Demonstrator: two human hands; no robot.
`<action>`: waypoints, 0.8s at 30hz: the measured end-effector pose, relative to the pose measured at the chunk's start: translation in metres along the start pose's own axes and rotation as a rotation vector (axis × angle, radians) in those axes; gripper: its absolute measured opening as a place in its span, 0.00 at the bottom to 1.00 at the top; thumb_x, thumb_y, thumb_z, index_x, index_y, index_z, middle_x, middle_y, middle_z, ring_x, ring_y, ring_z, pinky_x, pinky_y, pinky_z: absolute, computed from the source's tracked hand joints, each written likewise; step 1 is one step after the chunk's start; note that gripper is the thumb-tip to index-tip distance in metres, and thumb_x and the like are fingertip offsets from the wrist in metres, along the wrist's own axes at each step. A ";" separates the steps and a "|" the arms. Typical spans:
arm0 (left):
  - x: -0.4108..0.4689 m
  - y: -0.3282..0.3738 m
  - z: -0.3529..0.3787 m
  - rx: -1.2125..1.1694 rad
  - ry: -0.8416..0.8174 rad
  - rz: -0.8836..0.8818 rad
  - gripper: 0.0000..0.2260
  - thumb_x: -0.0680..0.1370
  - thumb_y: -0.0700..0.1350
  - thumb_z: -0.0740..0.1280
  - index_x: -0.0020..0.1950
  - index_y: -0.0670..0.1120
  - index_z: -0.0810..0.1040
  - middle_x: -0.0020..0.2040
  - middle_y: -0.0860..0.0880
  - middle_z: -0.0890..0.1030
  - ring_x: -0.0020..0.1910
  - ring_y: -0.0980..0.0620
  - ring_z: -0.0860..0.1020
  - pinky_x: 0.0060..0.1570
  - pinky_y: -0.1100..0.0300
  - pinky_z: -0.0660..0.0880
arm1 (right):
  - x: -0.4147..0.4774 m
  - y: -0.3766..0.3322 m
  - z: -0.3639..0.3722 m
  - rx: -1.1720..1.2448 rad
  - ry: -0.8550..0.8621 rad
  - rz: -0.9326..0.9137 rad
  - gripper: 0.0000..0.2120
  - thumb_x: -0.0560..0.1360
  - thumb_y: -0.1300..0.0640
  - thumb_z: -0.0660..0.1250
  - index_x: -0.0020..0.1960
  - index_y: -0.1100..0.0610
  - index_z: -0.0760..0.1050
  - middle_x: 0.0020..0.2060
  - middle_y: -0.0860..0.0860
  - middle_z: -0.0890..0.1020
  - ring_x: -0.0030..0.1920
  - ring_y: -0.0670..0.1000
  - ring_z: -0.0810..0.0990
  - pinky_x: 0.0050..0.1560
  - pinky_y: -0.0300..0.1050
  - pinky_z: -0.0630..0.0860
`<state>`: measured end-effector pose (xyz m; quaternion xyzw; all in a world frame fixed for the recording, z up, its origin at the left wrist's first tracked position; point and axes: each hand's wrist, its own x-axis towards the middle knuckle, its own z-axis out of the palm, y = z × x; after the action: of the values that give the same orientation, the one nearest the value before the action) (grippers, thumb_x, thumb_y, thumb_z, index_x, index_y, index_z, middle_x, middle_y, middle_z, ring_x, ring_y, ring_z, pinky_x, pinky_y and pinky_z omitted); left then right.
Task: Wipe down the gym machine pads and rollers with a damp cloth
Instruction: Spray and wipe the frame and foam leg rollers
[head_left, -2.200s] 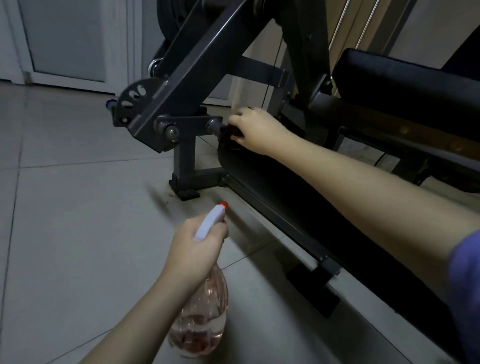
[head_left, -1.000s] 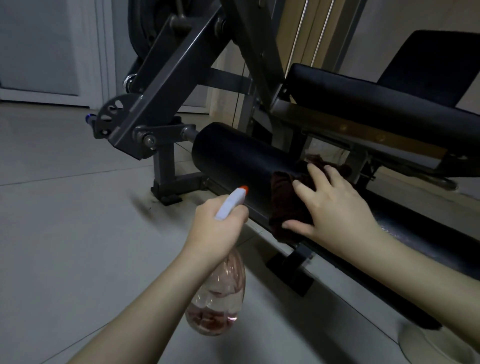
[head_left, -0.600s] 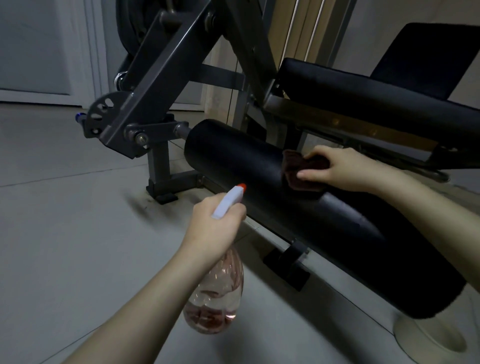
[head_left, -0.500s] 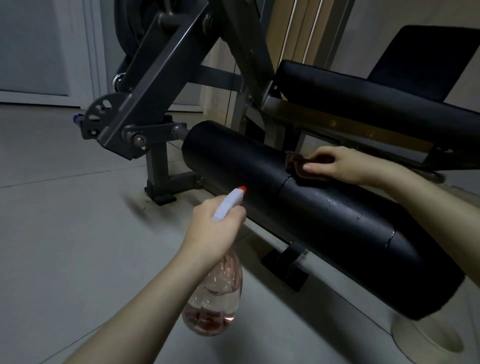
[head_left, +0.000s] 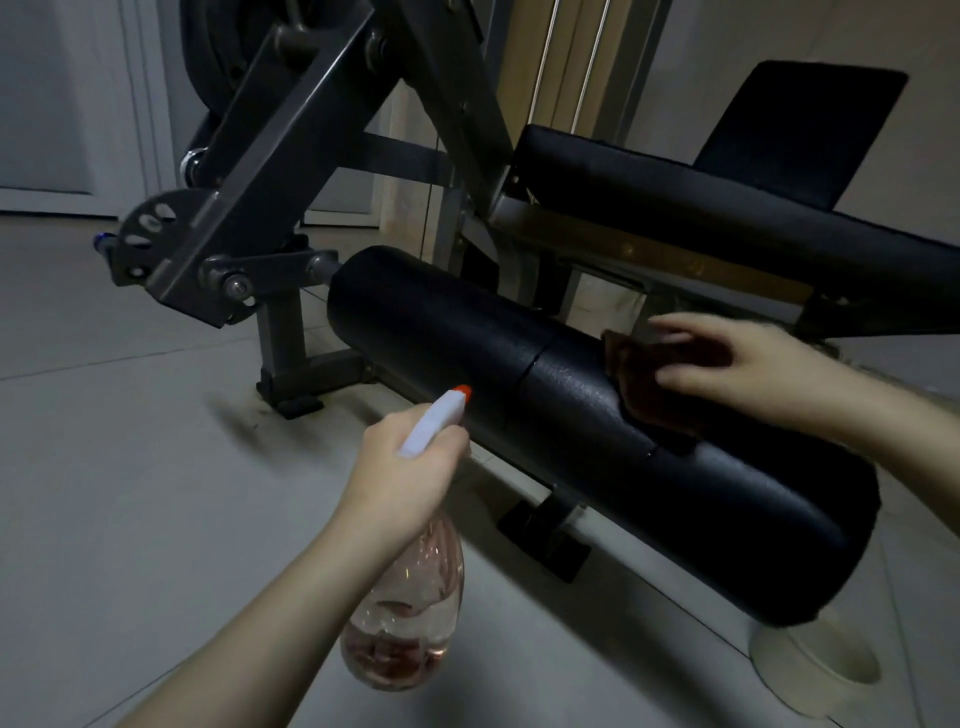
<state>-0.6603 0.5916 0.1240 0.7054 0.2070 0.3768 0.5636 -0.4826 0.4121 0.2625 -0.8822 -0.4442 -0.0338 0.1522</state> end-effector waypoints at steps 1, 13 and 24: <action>0.000 -0.001 0.001 -0.003 -0.002 0.000 0.18 0.69 0.49 0.61 0.43 0.32 0.72 0.36 0.45 0.75 0.35 0.50 0.69 0.37 0.54 0.65 | -0.018 0.004 0.000 -0.042 -0.028 0.014 0.32 0.72 0.50 0.69 0.73 0.42 0.61 0.64 0.47 0.73 0.63 0.46 0.73 0.62 0.36 0.66; -0.002 -0.004 0.004 -0.004 -0.017 -0.010 0.18 0.67 0.50 0.61 0.41 0.34 0.74 0.37 0.44 0.75 0.36 0.49 0.70 0.38 0.53 0.65 | -0.048 -0.011 0.019 -0.343 0.152 -0.116 0.34 0.66 0.35 0.60 0.66 0.53 0.73 0.64 0.51 0.76 0.63 0.51 0.75 0.60 0.49 0.72; 0.000 -0.005 0.002 -0.027 -0.019 0.005 0.20 0.68 0.51 0.61 0.43 0.32 0.73 0.37 0.36 0.75 0.36 0.49 0.70 0.39 0.53 0.65 | -0.062 -0.004 0.050 -0.580 0.264 -0.174 0.33 0.63 0.41 0.69 0.60 0.62 0.78 0.59 0.71 0.74 0.51 0.69 0.80 0.41 0.63 0.78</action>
<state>-0.6580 0.5915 0.1193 0.7018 0.1950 0.3741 0.5741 -0.5265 0.3811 0.2039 -0.8357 -0.4661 -0.2858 -0.0523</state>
